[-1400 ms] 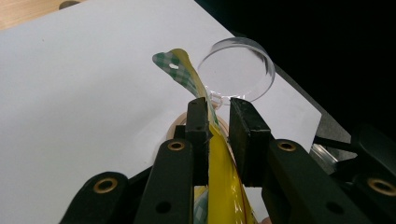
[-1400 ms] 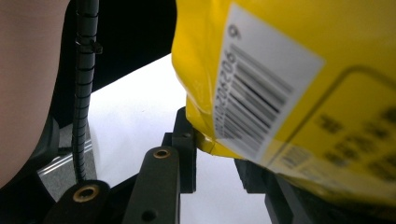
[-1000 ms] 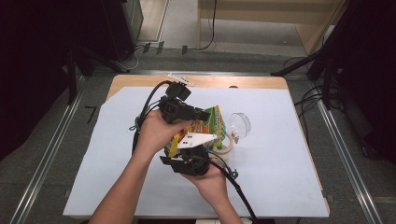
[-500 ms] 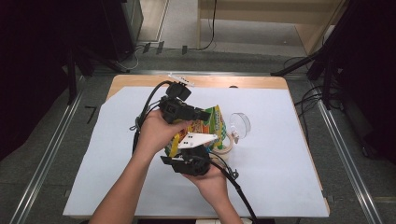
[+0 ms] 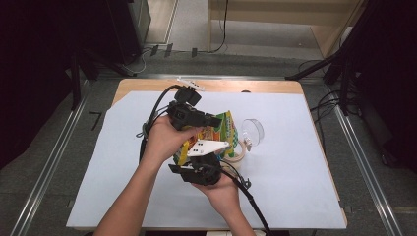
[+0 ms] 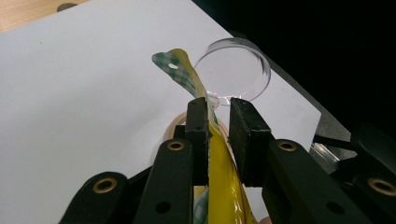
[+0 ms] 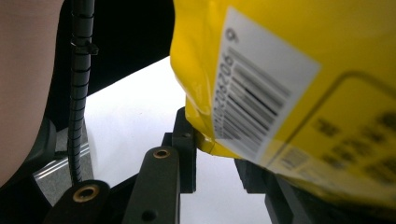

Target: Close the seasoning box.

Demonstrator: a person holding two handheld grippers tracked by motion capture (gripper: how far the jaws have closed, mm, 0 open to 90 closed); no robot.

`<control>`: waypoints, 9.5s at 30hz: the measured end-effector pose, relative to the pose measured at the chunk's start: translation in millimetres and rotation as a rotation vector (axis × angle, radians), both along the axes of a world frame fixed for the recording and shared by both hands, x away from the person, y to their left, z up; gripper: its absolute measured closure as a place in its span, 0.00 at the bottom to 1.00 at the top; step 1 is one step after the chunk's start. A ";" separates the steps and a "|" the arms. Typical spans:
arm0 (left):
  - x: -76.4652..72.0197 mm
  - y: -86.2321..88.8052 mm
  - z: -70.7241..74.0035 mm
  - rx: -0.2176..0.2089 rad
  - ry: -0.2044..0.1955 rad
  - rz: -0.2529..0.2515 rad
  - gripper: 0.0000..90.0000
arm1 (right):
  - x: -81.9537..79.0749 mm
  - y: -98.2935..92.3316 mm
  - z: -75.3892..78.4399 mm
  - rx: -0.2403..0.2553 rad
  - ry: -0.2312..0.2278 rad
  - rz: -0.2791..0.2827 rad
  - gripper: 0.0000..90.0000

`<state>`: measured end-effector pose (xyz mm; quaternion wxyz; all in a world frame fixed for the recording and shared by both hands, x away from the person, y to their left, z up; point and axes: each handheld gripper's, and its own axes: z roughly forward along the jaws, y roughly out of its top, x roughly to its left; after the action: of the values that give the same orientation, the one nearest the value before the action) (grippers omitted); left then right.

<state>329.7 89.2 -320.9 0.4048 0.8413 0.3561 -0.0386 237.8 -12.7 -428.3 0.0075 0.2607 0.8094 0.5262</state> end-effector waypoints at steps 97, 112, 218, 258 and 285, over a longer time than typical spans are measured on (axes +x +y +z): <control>-2.3 -1.0 1.3 -0.007 0.007 -0.006 0.86 | 1.3 -0.9 -1.6 0.004 0.004 0.001 0.81; -1.3 0.6 1.2 -0.032 0.037 -0.017 0.88 | 1.8 -0.5 -3.1 0.000 0.004 -0.005 0.81; -1.4 2.3 3.5 -0.029 0.007 -0.011 0.86 | -0.8 1.6 0.8 0.022 0.005 -0.007 0.81; -0.4 4.5 3.8 -0.041 0.009 -0.007 0.85 | -1.7 2.8 3.2 0.021 0.006 -0.011 0.80; 0.0 4.8 3.5 -0.043 0.010 -0.008 0.85 | -2.1 2.8 3.8 0.021 0.007 -0.010 0.80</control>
<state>329.7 94.0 -317.4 0.4210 0.8335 0.3541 -0.0521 235.6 -9.9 -424.5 0.0046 0.2667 0.8024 0.5338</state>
